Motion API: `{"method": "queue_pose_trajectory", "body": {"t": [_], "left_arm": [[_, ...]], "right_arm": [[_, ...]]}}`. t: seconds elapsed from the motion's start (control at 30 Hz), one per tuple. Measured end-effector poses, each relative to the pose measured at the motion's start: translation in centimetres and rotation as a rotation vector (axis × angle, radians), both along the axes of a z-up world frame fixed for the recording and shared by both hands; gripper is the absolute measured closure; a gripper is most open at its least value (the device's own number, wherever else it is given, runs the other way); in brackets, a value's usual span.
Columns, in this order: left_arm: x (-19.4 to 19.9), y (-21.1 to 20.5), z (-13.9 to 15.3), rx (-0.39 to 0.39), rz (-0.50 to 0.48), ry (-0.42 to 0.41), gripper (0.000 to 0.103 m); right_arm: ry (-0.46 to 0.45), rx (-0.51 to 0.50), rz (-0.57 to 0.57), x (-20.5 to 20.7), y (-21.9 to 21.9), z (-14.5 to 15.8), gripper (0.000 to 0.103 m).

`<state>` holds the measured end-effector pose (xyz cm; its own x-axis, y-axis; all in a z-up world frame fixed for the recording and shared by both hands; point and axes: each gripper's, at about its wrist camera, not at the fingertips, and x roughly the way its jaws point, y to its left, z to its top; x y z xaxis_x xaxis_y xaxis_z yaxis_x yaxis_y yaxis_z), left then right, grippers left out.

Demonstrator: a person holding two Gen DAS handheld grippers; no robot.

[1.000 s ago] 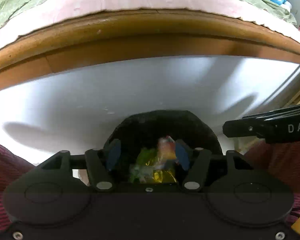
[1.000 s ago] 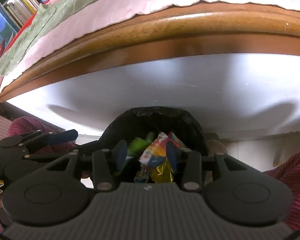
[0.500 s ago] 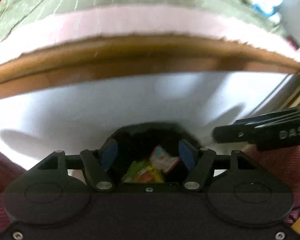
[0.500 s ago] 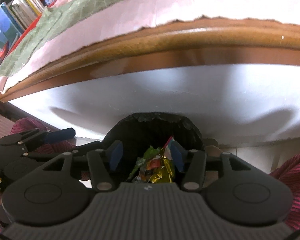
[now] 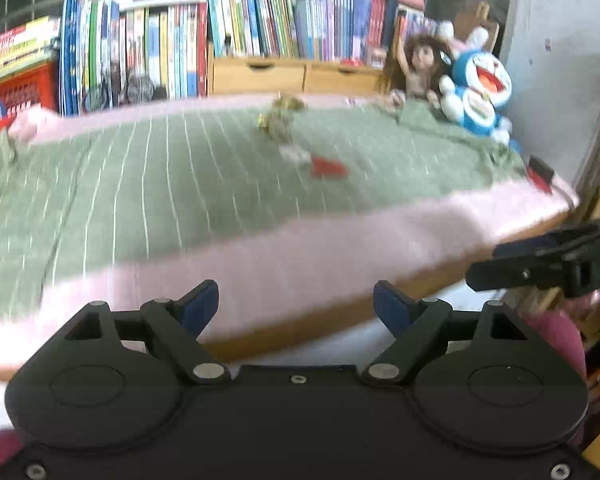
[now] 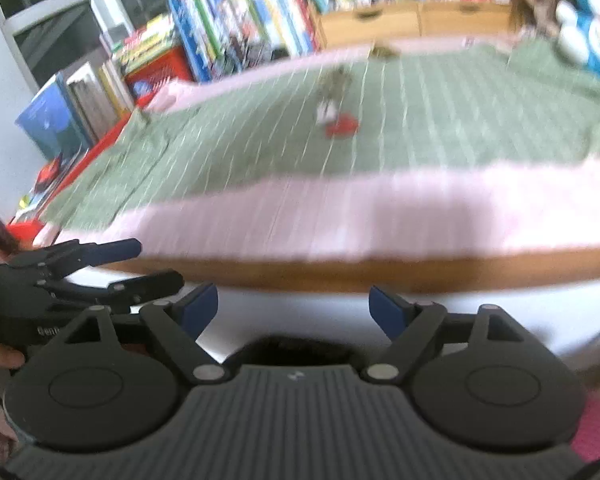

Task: Collect trash
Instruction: 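Raise both open tools back above the blanket, then grasp the white paper packet with the left tool while the right tool grasps a red piece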

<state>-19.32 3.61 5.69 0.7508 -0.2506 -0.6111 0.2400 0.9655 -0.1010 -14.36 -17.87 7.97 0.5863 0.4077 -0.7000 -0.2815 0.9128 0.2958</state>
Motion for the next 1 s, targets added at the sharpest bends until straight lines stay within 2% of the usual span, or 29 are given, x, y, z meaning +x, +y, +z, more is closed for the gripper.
{"method": "queue_pose_trajectory", "body": {"t": [0.27,0.4,0.53,0.63,0.67,0.8,1.0], "left_arm": [[8.3,-0.6,3.7,-0.037,-0.022,-0.040,0.019],[12.4,-1.4,4.3,-0.025,-0.021,-0.052,0.017],[16.6,-1.8,3.6,-0.062,-0.019,-0.020,0.016],[19.7,-2.1,2.6,-0.089,-0.030,0.005,0.023],[20.6,-2.2,2.2,-0.093,-0.027,0.018,0.029],[24.0,-2.7,0.1,-0.121,-0.015,0.092,0.045],[28.1,-3.7,-3.0,-0.147,0.027,0.192,0.047]], "right_arm": [[-0.095,-0.089,0.015,4.0,0.2,2.3,0.014],[-0.148,-0.133,0.017,6.0,0.7,2.5,0.014],[-0.237,-0.211,0.021,7.4,2.0,1.8,0.014],[-0.291,-0.253,0.049,8.3,2.9,1.2,0.017],[-0.300,-0.251,0.056,8.6,3.1,1.0,0.020],[-0.264,-0.209,0.064,10.5,3.4,-0.1,0.032],[-0.180,-0.109,-0.004,12.2,3.5,-2.7,0.037]]}}
